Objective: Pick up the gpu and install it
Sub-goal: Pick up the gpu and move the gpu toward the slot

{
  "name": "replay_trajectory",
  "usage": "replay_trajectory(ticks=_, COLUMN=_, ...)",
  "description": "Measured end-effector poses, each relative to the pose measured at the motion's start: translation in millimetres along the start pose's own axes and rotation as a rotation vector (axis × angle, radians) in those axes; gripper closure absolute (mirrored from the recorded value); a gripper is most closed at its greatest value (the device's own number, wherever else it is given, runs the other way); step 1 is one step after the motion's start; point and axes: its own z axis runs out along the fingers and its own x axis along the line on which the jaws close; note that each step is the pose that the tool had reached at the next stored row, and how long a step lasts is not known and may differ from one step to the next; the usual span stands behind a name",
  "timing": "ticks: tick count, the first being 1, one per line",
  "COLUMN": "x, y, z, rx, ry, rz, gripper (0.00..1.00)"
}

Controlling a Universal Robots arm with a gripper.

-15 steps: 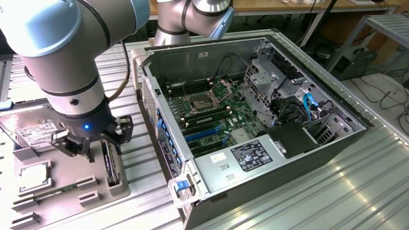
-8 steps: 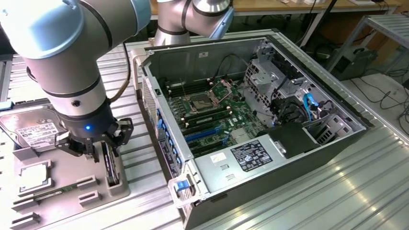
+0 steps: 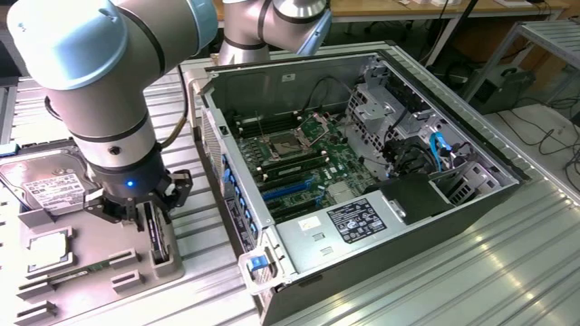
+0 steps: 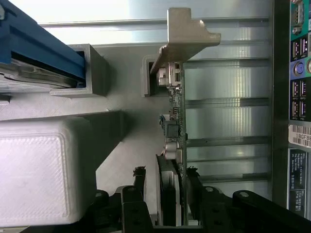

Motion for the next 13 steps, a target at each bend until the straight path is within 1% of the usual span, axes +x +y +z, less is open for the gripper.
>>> replay_trajectory(ticks=2, x=0.0, y=0.0, z=0.0, rx=0.0, ry=0.0001, rz=0.0, gripper=0.55)
replay_trajectory(ticks=3, x=0.0, y=0.0, z=0.0, rx=0.0, ry=0.0001, rz=0.0, gripper=0.56)
replay_trajectory(ticks=4, x=-0.6, y=0.1, z=0.0, rx=-0.0004, ry=0.0009, rz=0.0, gripper=0.7)
replay_trajectory(ticks=5, x=-1.0, y=0.0, z=0.0, rx=-0.0009, ry=0.0017, rz=0.0, gripper=0.7)
replay_trajectory(ticks=6, x=-1.0, y=0.1, z=0.0, rx=-0.001, ry=0.0017, rz=0.0, gripper=0.72)
replay_trajectory(ticks=11, x=-1.0, y=0.0, z=0.0, rx=-0.001, ry=0.0017, rz=0.0, gripper=0.72)
replay_trajectory(ticks=13, x=-1.1, y=0.1, z=-1.6, rx=-0.0009, ry=0.0018, rz=0.0, gripper=0.72)
